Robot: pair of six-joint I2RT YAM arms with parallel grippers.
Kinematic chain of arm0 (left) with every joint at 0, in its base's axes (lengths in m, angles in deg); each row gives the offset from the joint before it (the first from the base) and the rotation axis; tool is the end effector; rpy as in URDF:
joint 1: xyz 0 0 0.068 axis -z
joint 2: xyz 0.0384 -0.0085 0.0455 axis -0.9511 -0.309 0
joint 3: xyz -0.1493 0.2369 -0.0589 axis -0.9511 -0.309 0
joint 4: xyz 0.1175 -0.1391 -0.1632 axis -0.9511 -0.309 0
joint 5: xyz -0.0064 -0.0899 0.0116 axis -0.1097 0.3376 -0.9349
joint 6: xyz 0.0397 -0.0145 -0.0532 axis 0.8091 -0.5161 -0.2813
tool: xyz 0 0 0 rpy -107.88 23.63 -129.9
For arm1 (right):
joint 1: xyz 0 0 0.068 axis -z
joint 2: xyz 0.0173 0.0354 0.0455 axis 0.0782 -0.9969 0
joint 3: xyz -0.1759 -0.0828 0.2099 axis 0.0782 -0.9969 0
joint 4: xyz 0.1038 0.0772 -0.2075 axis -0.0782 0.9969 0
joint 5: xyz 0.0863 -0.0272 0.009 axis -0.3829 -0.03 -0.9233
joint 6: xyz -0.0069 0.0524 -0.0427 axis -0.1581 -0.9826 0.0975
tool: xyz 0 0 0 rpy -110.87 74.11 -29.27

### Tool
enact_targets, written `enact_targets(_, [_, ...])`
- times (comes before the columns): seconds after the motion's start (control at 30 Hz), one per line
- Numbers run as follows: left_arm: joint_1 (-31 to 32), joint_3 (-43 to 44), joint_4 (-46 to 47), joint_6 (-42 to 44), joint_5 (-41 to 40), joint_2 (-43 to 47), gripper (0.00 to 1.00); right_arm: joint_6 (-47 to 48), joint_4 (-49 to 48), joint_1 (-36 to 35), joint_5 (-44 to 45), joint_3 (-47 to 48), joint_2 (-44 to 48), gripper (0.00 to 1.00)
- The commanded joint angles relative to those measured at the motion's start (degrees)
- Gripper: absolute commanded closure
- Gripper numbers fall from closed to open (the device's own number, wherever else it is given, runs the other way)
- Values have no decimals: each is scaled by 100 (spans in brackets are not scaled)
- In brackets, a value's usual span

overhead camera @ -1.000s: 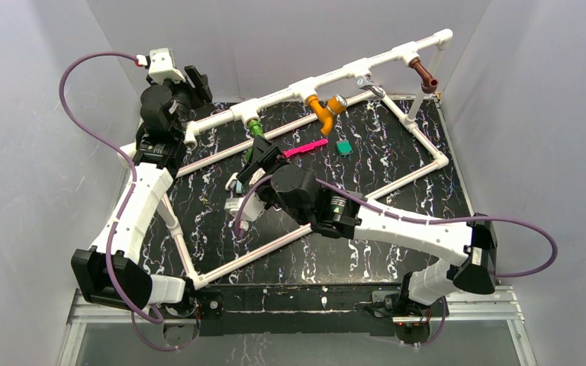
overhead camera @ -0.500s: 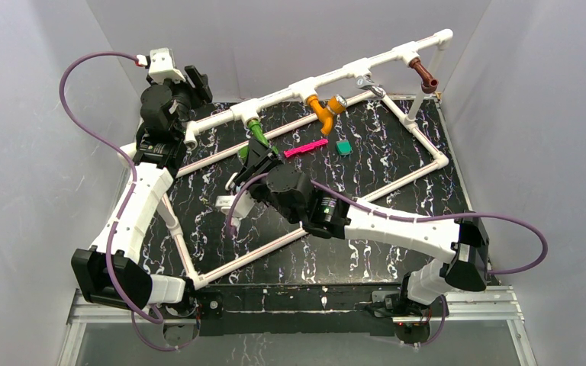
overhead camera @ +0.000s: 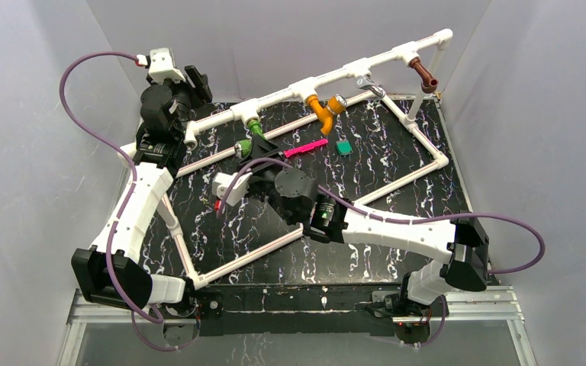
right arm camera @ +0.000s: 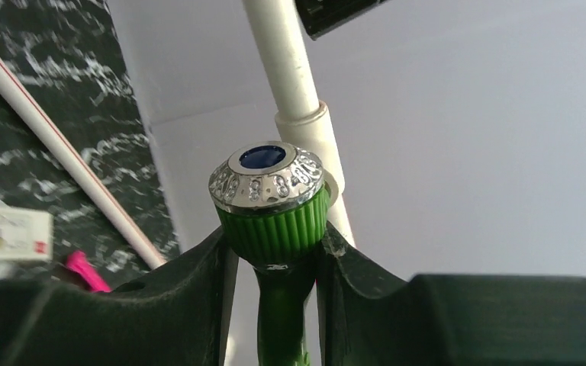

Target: Install the water faucets

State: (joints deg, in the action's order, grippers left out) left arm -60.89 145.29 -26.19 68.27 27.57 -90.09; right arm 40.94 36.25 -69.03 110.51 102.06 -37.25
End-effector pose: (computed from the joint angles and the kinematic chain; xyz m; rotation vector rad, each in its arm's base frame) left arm 0.3140 -0.0520 0.4486 -0.1314 1.4259 -0.1798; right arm 0.1307 0.3312 0.4138 -1.2524 0.8376 -0.5090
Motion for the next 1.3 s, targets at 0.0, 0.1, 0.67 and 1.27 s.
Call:
enact_targets(0.0, [99, -880, -1788, 44, -70, -976, 42, -2721, -944, 63, 404, 317, 116, 99])
enact_targets(0.1, [100, -868, -1789, 51, -79, -970, 42, -3861, -1462, 65, 647, 178, 171, 99])
enact_targets(0.67, [101, -876, -1797, 33, -49, -942, 42, -10649, -2633, 314, 2395, -1191, 975, 99])
enact_targets(1.27, [101, -870, -1797, 26, -36, -961, 42, -13898, -1452, 522, 1272, -898, 1068, 64])
